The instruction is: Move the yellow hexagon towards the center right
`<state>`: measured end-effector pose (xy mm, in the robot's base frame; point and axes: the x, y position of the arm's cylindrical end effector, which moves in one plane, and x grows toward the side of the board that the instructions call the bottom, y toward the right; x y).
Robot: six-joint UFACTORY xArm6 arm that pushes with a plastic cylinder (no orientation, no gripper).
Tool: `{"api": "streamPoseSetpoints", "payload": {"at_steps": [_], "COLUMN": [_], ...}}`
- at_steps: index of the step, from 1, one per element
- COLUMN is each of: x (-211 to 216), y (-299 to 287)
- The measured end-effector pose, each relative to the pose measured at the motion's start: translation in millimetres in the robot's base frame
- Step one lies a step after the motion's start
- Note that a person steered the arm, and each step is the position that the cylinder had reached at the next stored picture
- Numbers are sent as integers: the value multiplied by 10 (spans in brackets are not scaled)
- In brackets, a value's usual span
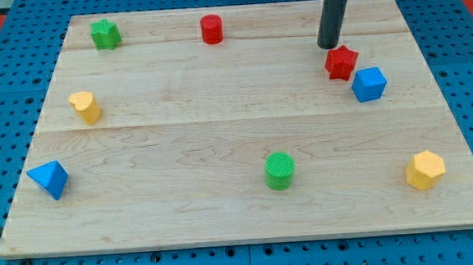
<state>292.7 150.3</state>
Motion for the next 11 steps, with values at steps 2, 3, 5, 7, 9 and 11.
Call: {"api": "streamPoseSetpoints", "payload": {"at_steps": [2, 3, 5, 7, 9, 11], "x": [463, 259, 1389, 3105, 2383, 2636], "y": [-9, 422, 1277, 1194, 473, 429]}}
